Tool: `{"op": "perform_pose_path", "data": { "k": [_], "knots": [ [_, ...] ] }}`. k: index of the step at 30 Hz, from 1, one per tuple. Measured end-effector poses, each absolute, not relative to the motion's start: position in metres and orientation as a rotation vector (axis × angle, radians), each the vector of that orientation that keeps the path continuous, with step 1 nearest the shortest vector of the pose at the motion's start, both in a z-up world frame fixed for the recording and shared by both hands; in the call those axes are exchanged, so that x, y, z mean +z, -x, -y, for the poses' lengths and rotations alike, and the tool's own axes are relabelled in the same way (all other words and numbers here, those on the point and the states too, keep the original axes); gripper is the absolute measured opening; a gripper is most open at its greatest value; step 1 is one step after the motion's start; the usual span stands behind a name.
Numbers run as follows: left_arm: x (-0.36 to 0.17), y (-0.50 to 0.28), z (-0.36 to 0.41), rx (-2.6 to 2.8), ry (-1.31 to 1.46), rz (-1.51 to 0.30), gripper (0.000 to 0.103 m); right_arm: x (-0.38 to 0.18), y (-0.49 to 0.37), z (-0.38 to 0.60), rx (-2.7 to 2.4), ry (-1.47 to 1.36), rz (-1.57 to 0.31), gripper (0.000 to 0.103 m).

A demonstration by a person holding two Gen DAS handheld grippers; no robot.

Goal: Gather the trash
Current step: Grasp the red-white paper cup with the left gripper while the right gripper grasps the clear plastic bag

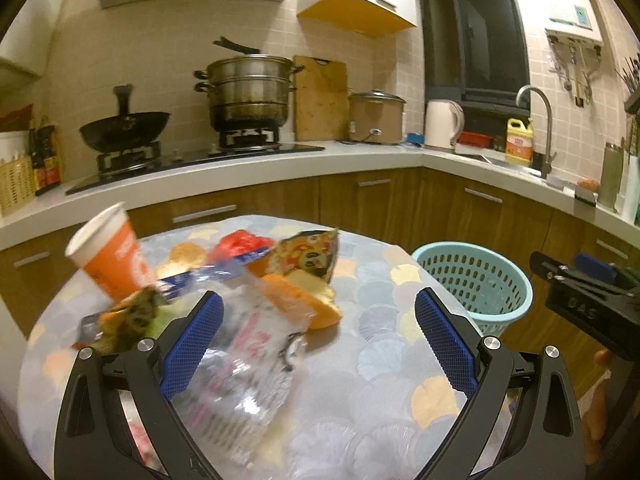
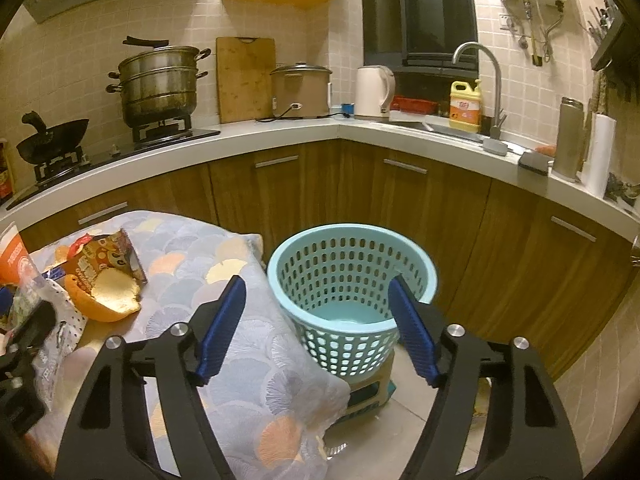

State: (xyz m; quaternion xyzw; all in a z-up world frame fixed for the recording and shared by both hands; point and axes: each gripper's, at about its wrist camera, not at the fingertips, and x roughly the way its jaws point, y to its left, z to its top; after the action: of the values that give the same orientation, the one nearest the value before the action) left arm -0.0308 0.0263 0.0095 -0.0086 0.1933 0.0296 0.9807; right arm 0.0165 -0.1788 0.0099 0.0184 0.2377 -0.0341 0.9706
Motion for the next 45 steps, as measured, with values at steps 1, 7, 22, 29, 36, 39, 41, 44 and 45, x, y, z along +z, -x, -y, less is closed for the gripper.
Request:
{"op": "perform_pose_path", "data": {
  "k": [1, 7, 22, 29, 36, 39, 41, 44, 45],
  "knots": [
    [0.012, 0.036, -0.029, 0.075, 0.019, -0.385, 0.094, 0.009, -0.017, 0.177, -0.06, -0.037, -0.484, 0.063],
    [0.023, 0.078, -0.073, 0.236, 0.057, -0.377, 0.094, 0.009, -0.018, 0.15, 0.038, -0.004, -0.501, 0.038],
    [-0.02, 0.131, -0.17, 0.434, 0.203, -0.598, 0.093, 0.012, 0.02, 0.047, 0.362, 0.14, -0.462, 0.036],
    [-0.041, 0.108, -0.167, 0.337, 0.266, -0.685, 0.09, 0.007, 0.031, 0.029, 0.519, 0.138, -0.514, 0.039],
    [-0.053, 0.097, -0.171, 0.277, 0.323, -0.715, 0.074, -0.008, 0.022, 0.013, 0.627, 0.159, -0.606, 0.057],
    [-0.056, 0.095, -0.171, 0.256, 0.338, -0.717, 0.064, -0.018, 0.006, 0.008, 0.668, 0.125, -0.692, 0.058],
    [-0.056, 0.097, -0.17, 0.27, 0.327, -0.708, 0.063, -0.022, -0.003, 0.005, 0.675, 0.115, -0.724, 0.058],
    [-0.054, 0.102, -0.171, 0.292, 0.314, -0.692, 0.063, -0.025, -0.012, 0.002, 0.696, 0.088, -0.76, 0.062],
    [-0.053, 0.103, -0.173, 0.29, 0.323, -0.686, 0.063, -0.026, -0.014, 0.001, 0.703, 0.081, -0.767, 0.065]
  ]
}}
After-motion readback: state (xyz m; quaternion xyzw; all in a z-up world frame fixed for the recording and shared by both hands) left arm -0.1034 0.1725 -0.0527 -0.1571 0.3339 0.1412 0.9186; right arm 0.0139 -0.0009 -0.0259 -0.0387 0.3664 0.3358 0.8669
